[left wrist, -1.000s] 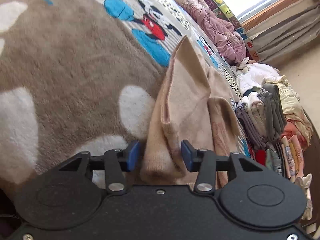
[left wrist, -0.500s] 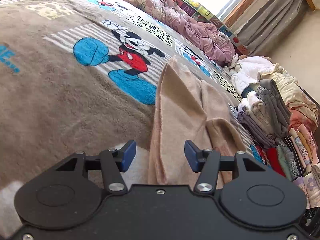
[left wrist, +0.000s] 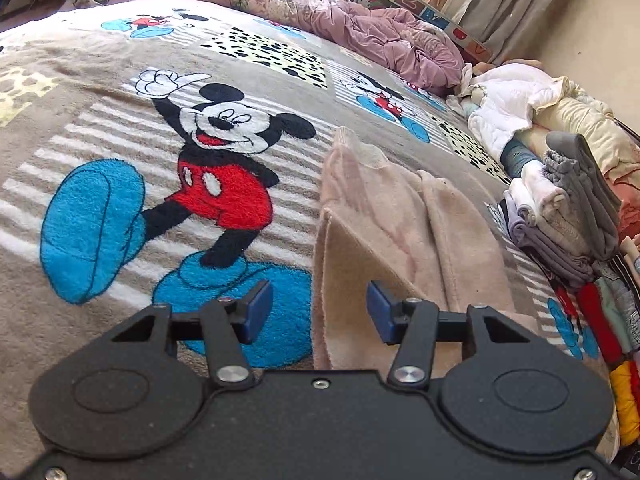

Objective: Fold clothes
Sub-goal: 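Grasp the sweater edge with the left gripper and spread it flat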

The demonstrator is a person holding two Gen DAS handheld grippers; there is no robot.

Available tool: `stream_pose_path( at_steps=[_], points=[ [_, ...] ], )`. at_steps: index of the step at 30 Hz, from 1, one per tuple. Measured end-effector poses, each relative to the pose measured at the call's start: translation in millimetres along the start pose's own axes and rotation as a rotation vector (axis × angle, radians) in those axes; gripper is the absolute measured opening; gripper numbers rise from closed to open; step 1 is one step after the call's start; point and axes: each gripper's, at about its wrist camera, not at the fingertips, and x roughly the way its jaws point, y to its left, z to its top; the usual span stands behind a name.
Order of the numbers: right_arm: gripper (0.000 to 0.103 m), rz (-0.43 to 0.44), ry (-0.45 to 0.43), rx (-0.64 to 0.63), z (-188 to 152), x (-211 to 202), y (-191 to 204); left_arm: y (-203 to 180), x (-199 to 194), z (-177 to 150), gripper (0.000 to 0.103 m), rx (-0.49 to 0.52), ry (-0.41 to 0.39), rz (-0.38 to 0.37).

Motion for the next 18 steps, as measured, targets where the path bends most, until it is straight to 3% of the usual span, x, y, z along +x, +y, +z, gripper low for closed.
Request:
stream_pose_path(
  at_steps=[1, 3, 5, 7, 9, 11, 14, 16, 18],
  points=[
    [0.073, 0.002, 0.000, -0.001, 0, 1, 0, -1, 4, 0, 0.048, 0.005, 0.002, 0.008],
    [0.074, 0.004, 0.000, -0.004, 0, 2, 0, -6, 7, -3, 0.020, 0.038, -0.022, 0.034],
    [0.074, 0.008, 0.000, -0.002, 0, 3, 0, -20, 1, -8, 0.014, 0.110, -0.068, 0.047],
    [0.074, 0.011, 0.000, 0.001, 0, 3, -1, -31, 2, -12, 0.014, 0.164, -0.071, 0.037],
    [0.074, 0.011, 0.000, 0.001, -1, 2, 0, -33, 5, -13, 0.014, 0.181, -0.074, 0.075],
    [0.074, 0.010, 0.001, 0.002, -1, 2, 0, -27, 6, -12, 0.016, 0.143, -0.084, 0.083],
    [0.074, 0.013, -0.001, 0.007, -1, 1, 0, -12, 8, -7, 0.050, 0.052, -0.086, 0.051],
    [0.074, 0.013, -0.001, 0.007, -2, 0, 0, -7, 13, -4, 0.049, 0.026, -0.054, 0.012],
    [0.075, 0.014, -0.001, 0.004, -2, 0, 1, -17, 12, -5, 0.027, 0.077, -0.056, 0.008]
  ],
)
